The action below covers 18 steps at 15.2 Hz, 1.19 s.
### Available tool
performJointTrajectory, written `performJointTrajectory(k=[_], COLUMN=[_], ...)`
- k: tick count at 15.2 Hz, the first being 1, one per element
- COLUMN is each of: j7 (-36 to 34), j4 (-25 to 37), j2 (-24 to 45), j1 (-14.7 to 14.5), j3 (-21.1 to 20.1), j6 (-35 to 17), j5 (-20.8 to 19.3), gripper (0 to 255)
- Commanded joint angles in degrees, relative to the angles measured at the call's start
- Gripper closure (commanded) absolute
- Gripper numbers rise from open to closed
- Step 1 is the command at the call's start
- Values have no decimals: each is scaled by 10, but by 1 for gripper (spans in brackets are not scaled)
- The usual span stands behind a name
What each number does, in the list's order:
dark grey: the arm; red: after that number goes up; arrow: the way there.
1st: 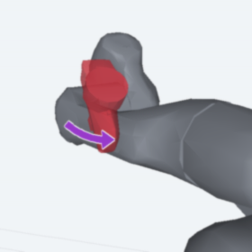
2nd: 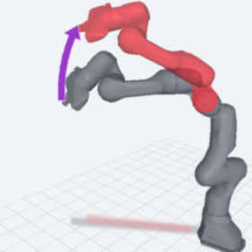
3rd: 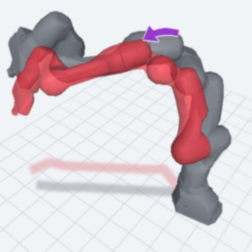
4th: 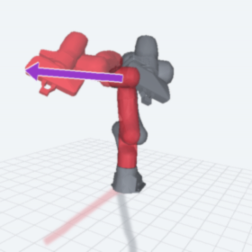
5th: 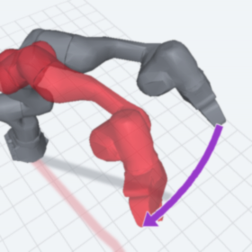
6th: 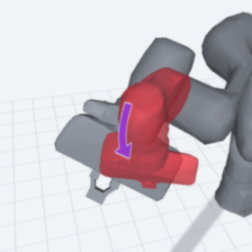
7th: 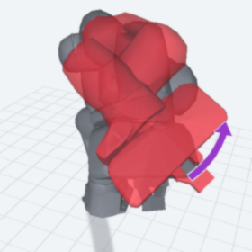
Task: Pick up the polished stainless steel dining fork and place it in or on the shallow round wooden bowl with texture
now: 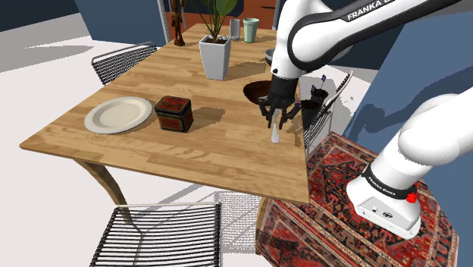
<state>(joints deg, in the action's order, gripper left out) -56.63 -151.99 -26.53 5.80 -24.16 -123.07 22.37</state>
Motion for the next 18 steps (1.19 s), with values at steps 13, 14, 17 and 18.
performJointTrajectory(k=[13,14,17,18], j7=[9,18,45,53], j4=[73,82,115,127], j2=[-17,-3,43,59], j1=[21,29,54,61], j3=[34,41,59,65], j6=[94,91,83,81], j5=[-32,-41,-66,-73], gripper=[255,255,255,255])
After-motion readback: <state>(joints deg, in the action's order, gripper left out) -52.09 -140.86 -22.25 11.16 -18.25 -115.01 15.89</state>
